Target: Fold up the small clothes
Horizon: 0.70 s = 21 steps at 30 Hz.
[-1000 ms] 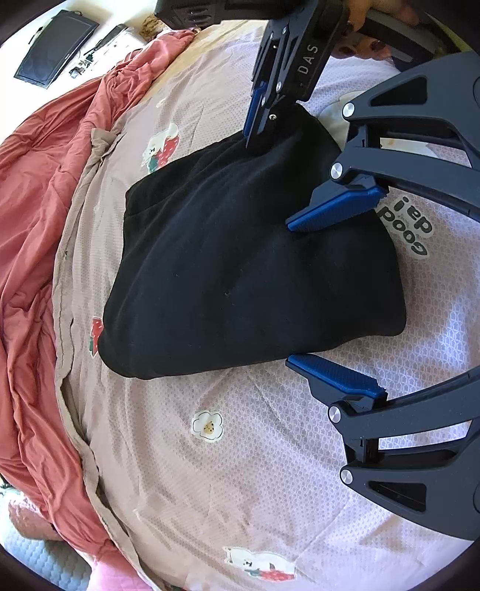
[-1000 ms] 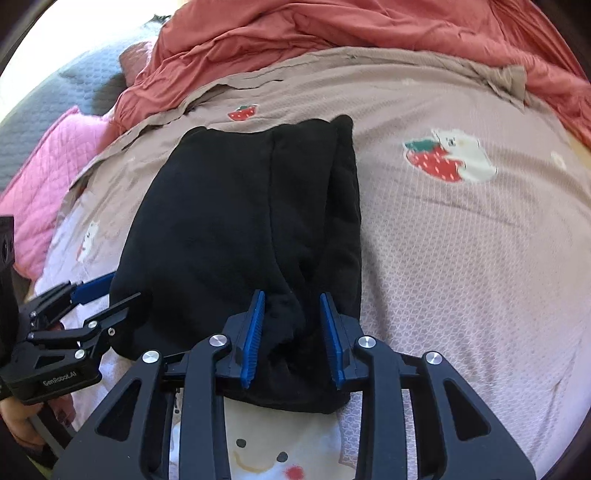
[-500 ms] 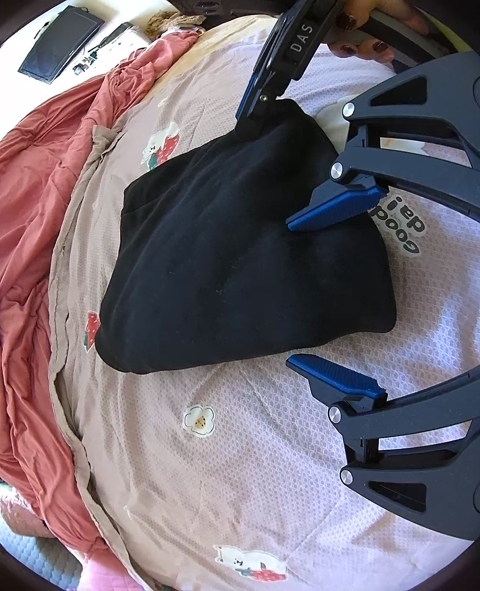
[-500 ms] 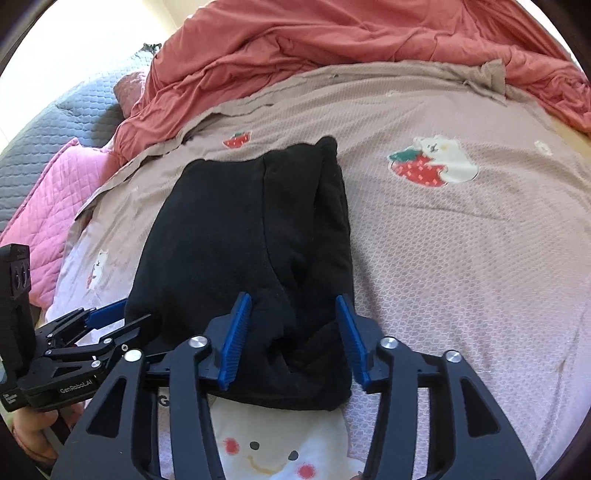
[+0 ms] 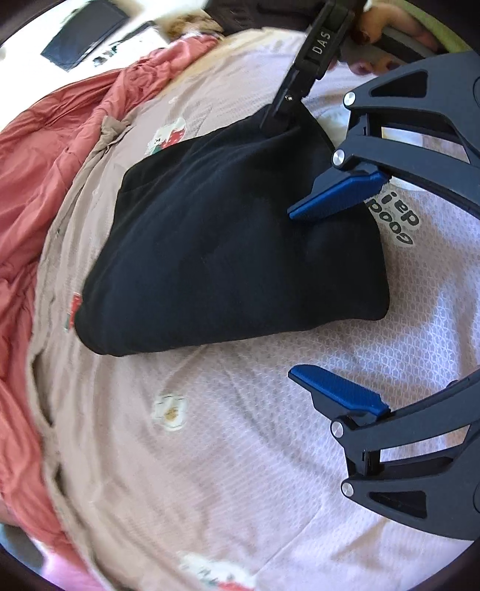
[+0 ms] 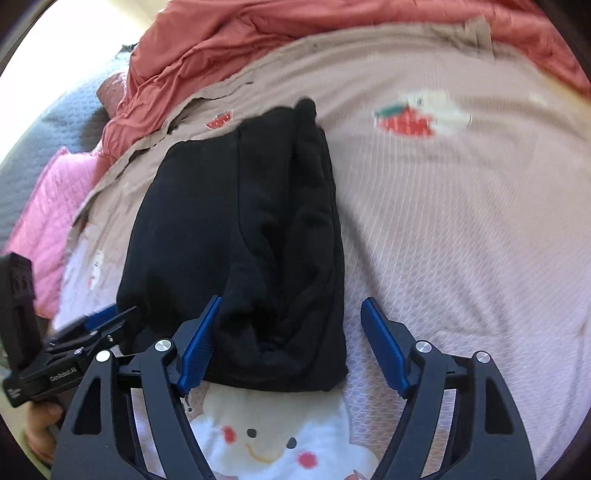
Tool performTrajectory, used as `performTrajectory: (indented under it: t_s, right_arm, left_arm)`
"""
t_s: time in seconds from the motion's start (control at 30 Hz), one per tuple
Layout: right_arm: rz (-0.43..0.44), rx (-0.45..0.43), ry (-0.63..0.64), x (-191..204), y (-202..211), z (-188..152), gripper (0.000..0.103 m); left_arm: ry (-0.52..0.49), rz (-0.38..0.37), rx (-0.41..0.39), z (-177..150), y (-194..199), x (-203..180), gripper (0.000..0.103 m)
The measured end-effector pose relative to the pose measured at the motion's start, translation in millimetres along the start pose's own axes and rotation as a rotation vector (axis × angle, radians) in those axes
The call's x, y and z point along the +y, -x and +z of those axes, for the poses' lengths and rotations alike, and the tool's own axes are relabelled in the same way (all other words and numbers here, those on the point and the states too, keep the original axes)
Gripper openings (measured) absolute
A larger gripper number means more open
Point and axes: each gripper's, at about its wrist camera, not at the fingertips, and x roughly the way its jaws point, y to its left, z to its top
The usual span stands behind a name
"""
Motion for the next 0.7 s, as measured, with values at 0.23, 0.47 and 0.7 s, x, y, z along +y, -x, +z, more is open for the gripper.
performTrajectory:
  t_s: [0.23,0.47,0.7]
  right_arm:
    - [0.113,0.057,0.006,3.2,-8.2,0.1,0.043]
    - [0.216,0.015,-0.04,2.8,11.3,1.6,0.034]
    - [0.121,0.061,-0.007,6.4,0.0,-3.8,0.036]
  left_arm:
    - [0.087,-0.153,0.036,-4.8,-10.2,14.7,0.042]
    - [0.094,-0.17,0.012,-2.1,10.5,17.2,0.032]
    - [0.066,-0.149,0.032,-8.5,-1.8,16.7,0.036]
